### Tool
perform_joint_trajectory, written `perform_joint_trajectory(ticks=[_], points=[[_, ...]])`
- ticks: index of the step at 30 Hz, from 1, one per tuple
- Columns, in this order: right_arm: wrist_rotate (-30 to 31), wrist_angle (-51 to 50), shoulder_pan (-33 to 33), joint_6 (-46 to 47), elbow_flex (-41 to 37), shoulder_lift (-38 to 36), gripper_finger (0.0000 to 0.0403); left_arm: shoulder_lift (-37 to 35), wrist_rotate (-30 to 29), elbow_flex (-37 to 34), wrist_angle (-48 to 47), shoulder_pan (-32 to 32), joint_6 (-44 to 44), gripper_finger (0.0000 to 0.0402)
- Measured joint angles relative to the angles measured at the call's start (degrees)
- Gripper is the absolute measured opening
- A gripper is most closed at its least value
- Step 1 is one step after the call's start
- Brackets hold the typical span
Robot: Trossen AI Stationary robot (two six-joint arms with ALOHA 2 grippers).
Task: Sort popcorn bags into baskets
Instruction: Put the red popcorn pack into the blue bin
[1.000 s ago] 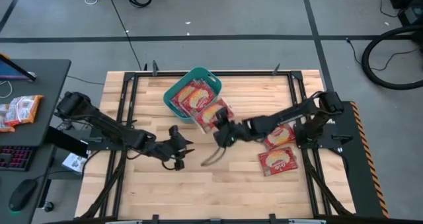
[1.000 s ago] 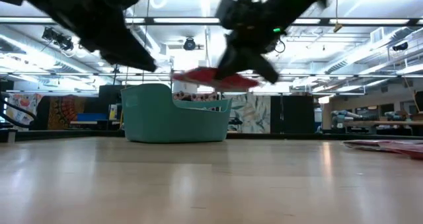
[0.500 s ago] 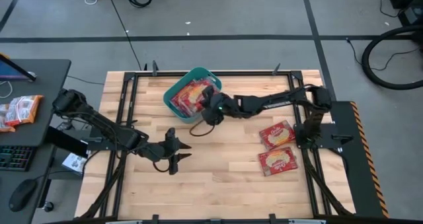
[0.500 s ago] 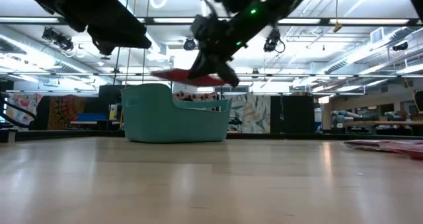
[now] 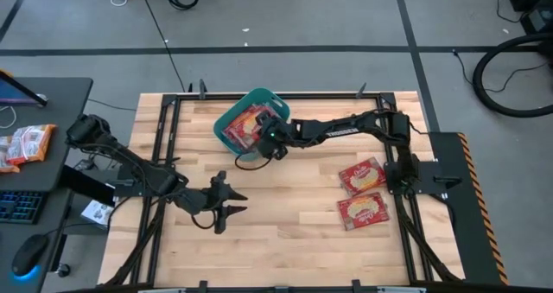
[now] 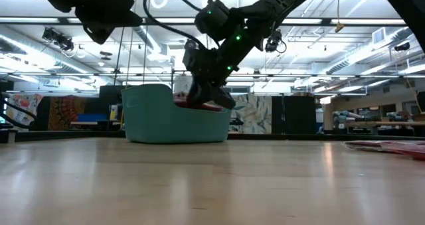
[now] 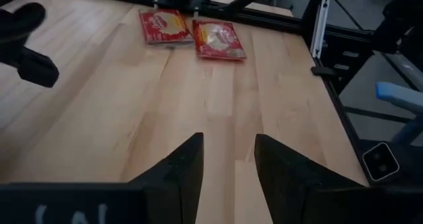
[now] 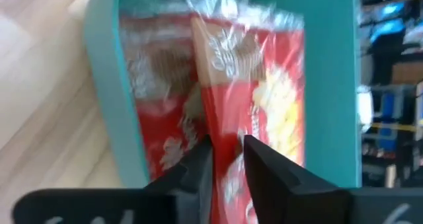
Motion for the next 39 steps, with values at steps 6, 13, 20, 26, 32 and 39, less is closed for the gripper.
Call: perform_joint_trajectory(ticks=[6, 13, 20, 26, 32, 39], points=[[5.3, -3.7, 0.1, 1.7, 0.0, -2.9, 0.0112, 0.0, -0.2, 0.0, -0.3, 0.0, 0.0, 0.0141], [8.3, -13.8, 1.7, 8.7, 0.0, -7.6, 0.0112, 0.0, -0.3, 0.0, -1.6, 0.0, -1.2, 0.0141], [2.9, -27.2, 5.2, 23.4, 0.0, -12.3, 0.0111, 0.0, -0.6, 0.0, -2.3, 0.3, -1.8, 0.0141], [-2.4, -38.3, 8.4, 36.1, 0.0, -13.2, 0.0111, 0.0, -1.6, 0.0, -2.4, 1.0, -1.8, 0.0141], [-9.0, -46.7, 11.2, 51.0, -3.0, -13.2, 0.0111, 0.0, -2.1, 0.0, -2.4, 1.0, -1.8, 0.0141], [-9.1, -53.8, 15.1, 59.8, -11.4, -13.2, 0.0111, 0.0, -2.3, 0.0, -2.4, 1.0, -1.6, 0.0141]])
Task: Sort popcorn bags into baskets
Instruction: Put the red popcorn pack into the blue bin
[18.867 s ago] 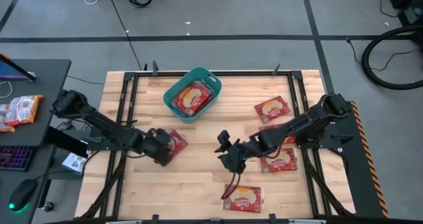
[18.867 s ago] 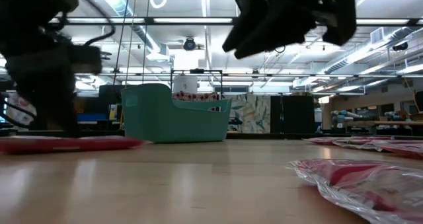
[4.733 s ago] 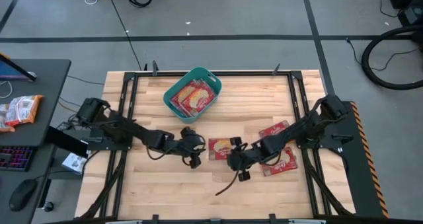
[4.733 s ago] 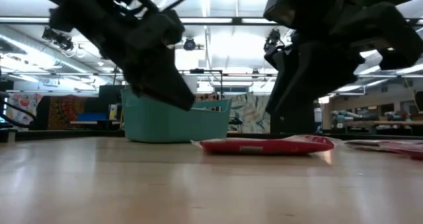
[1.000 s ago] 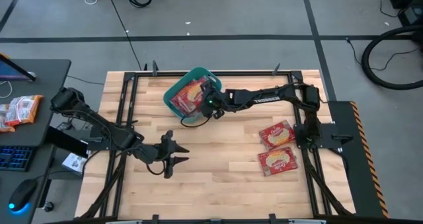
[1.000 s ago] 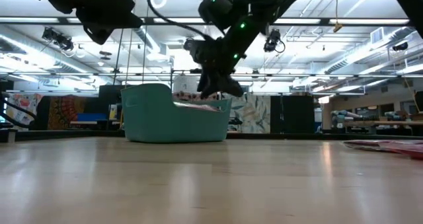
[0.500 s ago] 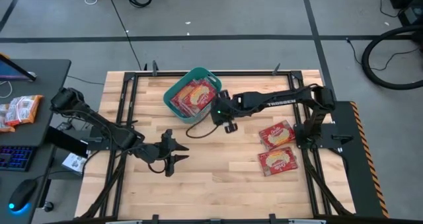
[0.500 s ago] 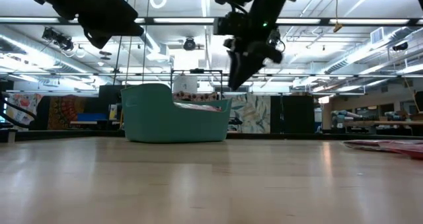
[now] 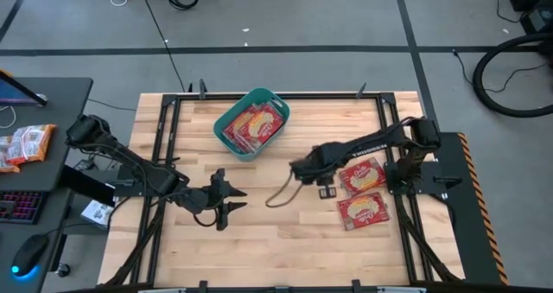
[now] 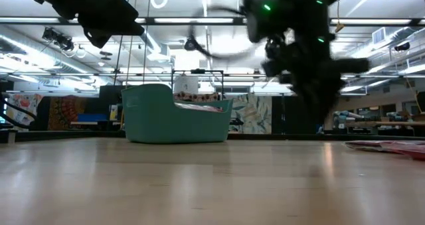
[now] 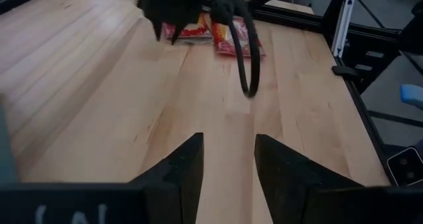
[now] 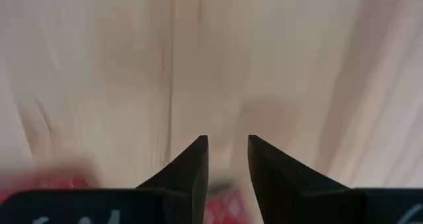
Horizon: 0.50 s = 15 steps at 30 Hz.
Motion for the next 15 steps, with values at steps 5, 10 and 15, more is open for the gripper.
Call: perform_joint_trajectory(ticks=[5, 10, 15], points=[[-0.2, -3.1, 2.8, 5.1, -7.0, 0.0, 0.0111, 0.0, -0.4, 0.0, 0.0, 0.0, 0.2, 0.0141], [-0.2, -4.8, 4.6, 10.1, -12.0, -1.2, 0.0111, 0.0, -1.5, 0.0, 0.0, 0.0, 0.2, 0.0141], [-0.2, -4.8, 5.5, 14.5, -16.9, -4.7, 0.0111, 0.0, -1.5, 0.0, 0.0, 0.0, 0.2, 0.0141]])
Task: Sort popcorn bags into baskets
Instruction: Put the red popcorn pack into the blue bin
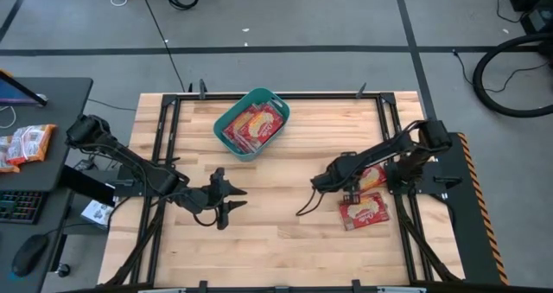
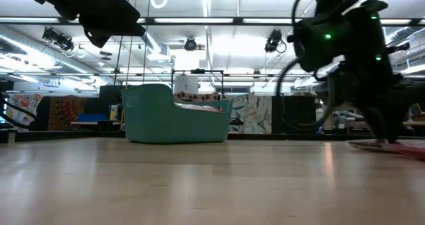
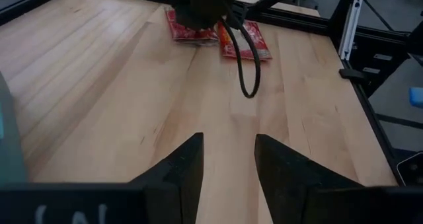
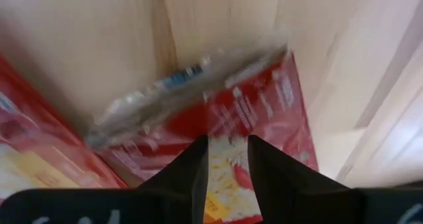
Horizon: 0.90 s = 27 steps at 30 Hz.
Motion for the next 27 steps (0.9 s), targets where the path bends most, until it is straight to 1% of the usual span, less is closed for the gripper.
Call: perform_joint_trajectory(ticks=[6, 11, 17, 21, 23, 27], points=[[-0.8, 1.4, 0.1, 1.1, -6.2, -2.8, 0.0111, 0.0, 0.0, 0.0, 0.0, 0.0, 0.0, 0.0141], [-2.3, 4.8, 0.4, 0.4, -7.0, -3.1, 0.011, 0.0, -0.3, 0.0, 0.0, 0.0, 0.0, 0.0141], [-2.3, 15.8, 1.5, -3.8, -1.4, -2.8, 0.0101, 0.0, -1.5, 0.0, 0.2, 0.0, 0.0, 0.0141], [-3.0, 31.0, 2.6, -10.8, 2.0, -2.7, 0.0099, 0.0, -2.6, 0.0, 0.3, 0.0, 0.1, 0.0141], [-2.8, 35.8, 3.2, -14.3, 3.7, -2.7, 0.0099, 0.1, -3.0, 0.0, 0.4, 0.0, 0.1, 0.0141], [1.2, 36.9, 5.3, -21.3, 8.5, -2.7, 0.0098, 1.6, -3.0, 0.0, 1.9, 0.3, 0.0, 0.0141]])
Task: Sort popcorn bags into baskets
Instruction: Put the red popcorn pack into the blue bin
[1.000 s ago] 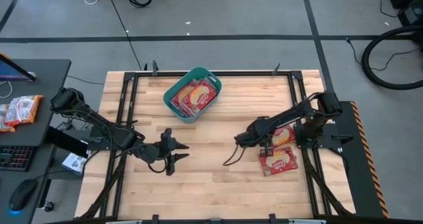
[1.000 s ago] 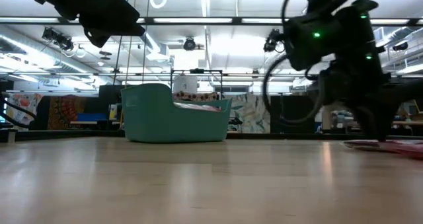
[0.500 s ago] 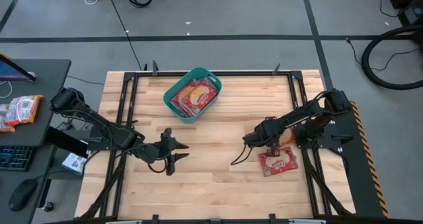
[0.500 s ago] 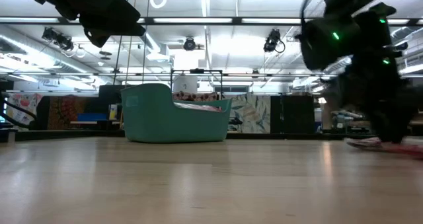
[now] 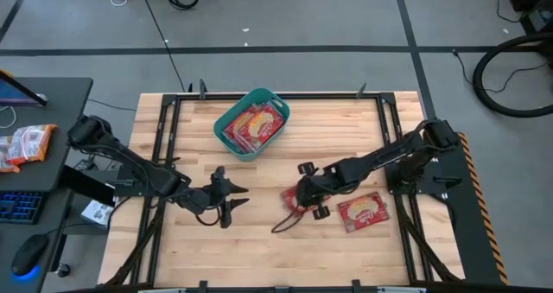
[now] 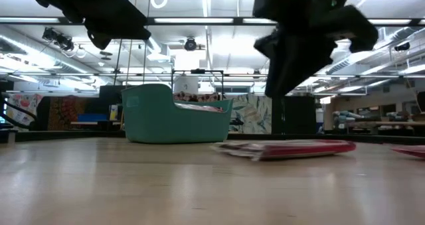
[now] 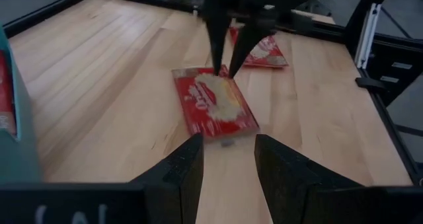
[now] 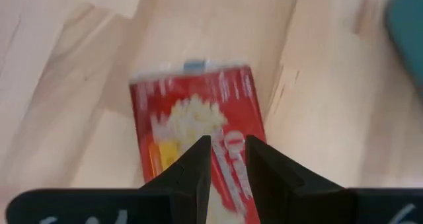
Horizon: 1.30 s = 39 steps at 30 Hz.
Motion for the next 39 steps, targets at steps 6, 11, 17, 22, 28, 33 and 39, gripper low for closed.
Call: perform_joint_trajectory(ticks=[6, 11, 17, 22, 28, 33, 39], points=[[4.0, -2.5, 3.8, -6.7, 1.0, 0.0, 0.0098, 5.1, 1.9, 0.0, 4.1, 2.0, -1.8, 0.0141], [3.8, 0.7, 5.6, -3.8, -1.3, 0.1, 0.0103, 9.5, 8.5, 0.0, 9.6, 4.9, -2.6, 0.0141], [3.8, 7.4, 8.2, -2.3, -6.7, 0.1, 0.0129, 11.7, 11.4, 1.3, 10.1, 6.9, -2.3, 0.0141], [7.9, 9.1, 9.4, 0.9, -8.9, 0.1, 0.0174, 11.7, 12.1, 2.3, 10.0, 7.0, -0.2, 0.0141], [9.5, 16.7, 9.5, 1.3, -12.8, 0.1, 0.0223, 11.7, 12.1, 3.1, 9.6, 7.0, 0.5, 0.0141], [10.3, 26.9, 10.0, 0.1, -18.1, 0.1, 0.0233, 11.7, 12.1, 3.1, 8.6, 6.9, 0.5, 0.0141], [11.7, 34.8, 10.6, -3.5, -23.7, 0.1, 0.0222, 11.7, 12.1, 3.1, 7.6, 6.9, 0.5, 0.0141]])
